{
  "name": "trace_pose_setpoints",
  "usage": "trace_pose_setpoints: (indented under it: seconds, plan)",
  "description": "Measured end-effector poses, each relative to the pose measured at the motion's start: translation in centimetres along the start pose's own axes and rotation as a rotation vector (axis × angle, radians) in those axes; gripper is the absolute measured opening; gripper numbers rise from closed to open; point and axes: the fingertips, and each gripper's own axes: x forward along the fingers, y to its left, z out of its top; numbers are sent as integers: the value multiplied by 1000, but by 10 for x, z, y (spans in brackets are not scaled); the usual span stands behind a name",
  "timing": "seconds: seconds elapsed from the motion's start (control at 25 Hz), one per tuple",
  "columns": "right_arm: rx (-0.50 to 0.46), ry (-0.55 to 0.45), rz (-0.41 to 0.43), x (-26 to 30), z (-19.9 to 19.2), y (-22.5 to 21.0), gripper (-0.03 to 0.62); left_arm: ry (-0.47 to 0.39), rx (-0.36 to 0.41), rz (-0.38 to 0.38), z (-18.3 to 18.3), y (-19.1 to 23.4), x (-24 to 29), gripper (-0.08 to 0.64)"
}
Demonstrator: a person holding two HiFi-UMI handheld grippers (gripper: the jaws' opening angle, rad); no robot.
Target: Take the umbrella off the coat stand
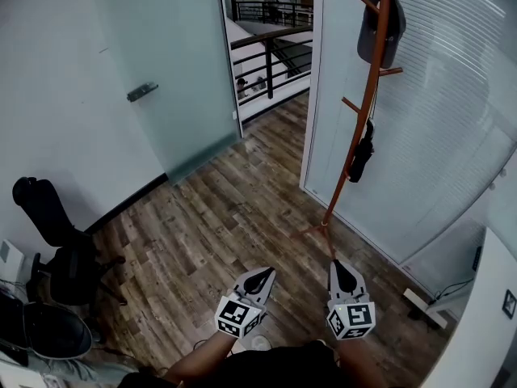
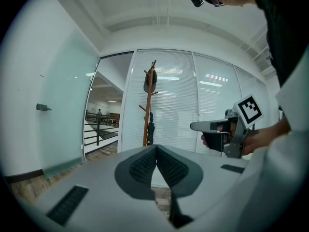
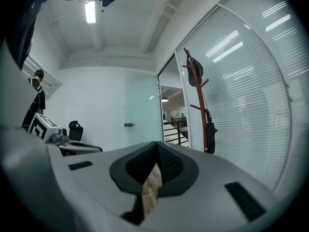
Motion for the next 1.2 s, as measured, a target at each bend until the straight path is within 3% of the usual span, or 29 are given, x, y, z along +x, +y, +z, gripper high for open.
trace_pose_setpoints:
  seconds: [0.24, 0.52, 1.2]
  plan:
    - [5, 18, -26, 9, -9, 11, 5, 4, -9, -16, -4, 20, -2, 12]
    - [9, 30, -32, 42, -11, -10, 5, 18, -22, -19, -6, 38, 29, 12]
    - [35, 25, 12, 154, 6, -111, 5, 28, 24, -3, 31, 69, 176, 12]
